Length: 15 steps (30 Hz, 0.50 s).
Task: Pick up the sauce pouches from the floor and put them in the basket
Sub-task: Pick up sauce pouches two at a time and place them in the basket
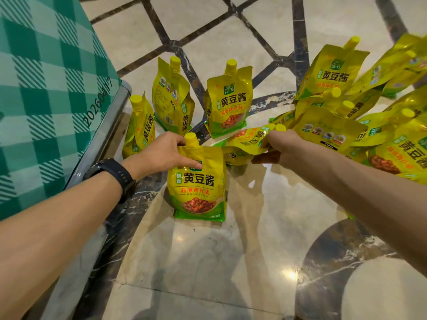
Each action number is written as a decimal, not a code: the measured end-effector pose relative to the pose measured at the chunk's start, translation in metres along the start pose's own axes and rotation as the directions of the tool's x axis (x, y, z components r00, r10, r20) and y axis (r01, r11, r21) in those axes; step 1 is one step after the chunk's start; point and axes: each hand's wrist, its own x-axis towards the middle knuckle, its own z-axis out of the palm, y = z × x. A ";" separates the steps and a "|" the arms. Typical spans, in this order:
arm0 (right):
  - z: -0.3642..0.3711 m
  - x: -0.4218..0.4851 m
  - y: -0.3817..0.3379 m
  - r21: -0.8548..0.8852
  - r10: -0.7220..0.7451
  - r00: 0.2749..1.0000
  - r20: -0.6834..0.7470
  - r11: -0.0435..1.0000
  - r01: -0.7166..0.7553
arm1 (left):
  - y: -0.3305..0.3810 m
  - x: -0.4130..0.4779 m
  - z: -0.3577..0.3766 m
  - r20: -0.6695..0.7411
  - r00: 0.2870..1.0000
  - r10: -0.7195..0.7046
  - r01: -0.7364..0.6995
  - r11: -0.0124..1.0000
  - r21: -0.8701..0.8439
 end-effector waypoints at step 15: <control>-0.059 -0.036 0.008 -0.619 -0.319 0.768 0.555 0.458 0.638 | -0.015 -0.014 -0.004 0.073 0.996 -0.055 0.080 0.908 -0.410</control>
